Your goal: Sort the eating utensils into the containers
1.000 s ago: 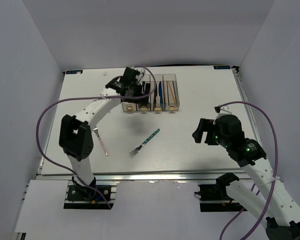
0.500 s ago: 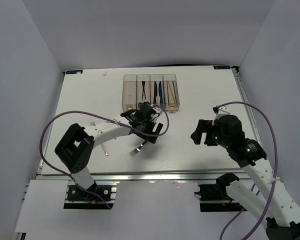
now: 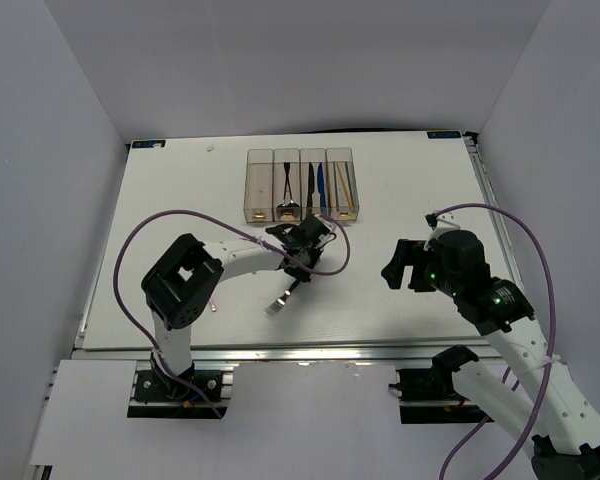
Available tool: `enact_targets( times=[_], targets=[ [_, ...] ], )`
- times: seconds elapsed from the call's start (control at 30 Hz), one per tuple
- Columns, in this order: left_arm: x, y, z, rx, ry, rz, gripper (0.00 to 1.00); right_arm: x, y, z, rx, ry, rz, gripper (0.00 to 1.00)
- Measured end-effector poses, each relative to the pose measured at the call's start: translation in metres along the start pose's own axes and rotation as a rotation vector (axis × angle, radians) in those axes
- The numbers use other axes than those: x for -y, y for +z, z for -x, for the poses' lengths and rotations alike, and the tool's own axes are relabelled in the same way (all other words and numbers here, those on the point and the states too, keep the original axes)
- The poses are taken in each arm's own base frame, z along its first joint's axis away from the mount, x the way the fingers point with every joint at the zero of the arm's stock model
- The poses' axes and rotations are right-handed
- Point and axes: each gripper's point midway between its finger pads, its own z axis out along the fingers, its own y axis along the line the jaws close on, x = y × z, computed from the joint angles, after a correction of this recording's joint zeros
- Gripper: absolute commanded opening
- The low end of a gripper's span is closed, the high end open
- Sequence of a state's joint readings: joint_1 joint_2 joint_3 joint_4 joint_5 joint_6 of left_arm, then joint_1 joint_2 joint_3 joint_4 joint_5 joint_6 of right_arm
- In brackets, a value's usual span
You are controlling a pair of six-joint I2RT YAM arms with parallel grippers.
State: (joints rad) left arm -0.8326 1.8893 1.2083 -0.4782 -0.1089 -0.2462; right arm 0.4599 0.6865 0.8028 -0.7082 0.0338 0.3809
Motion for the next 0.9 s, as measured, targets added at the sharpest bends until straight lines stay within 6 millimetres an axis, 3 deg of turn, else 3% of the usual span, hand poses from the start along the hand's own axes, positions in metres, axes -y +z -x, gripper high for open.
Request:
enact_targets(
  times=[0.03, 0.13, 0.23, 0.47, 0.53, 0.67, 0.8, 0.9],
  targets=[
    [0.002, 0.000, 0.000, 0.000, 0.012, 0.009, 0.13, 0.000, 0.000, 0.000, 0.000, 0.000, 0.000, 0.89],
    [0.009, -0.003, -0.005, -0.006, 0.048, 0.025, 0.10, 0.000, 0.000, 0.000, -0.002, 0.000, 0.000, 0.89],
    [0.012, -0.006, -0.010, -0.018, 0.075, 0.053, 0.00, 0.000, 0.000, 0.000, -0.003, 0.000, -0.001, 0.89],
    [-0.001, -0.023, -0.013, -0.030, 0.080, 0.156, 0.00, 0.000, 0.000, 0.000, -0.003, 0.000, 0.000, 0.89],
    [-0.010, -0.038, 0.004, 0.012, 0.053, 0.200, 0.00, -0.001, 0.000, 0.000, -0.003, 0.000, 0.003, 0.89],
    [-0.038, -0.076, 0.078, 0.176, -0.083, 0.232, 0.00, -0.001, 0.001, -0.001, -0.005, 0.000, 0.007, 0.89],
    [-0.110, -0.104, 0.145, 0.303, -0.264, 0.286, 0.00, -0.002, 0.002, -0.001, -0.009, 0.000, 0.009, 0.89],
    [-0.167, -0.110, 0.180, 0.342, -0.348, 0.351, 0.00, 0.000, 0.005, -0.004, -0.014, -0.003, 0.007, 0.89]
  ],
)
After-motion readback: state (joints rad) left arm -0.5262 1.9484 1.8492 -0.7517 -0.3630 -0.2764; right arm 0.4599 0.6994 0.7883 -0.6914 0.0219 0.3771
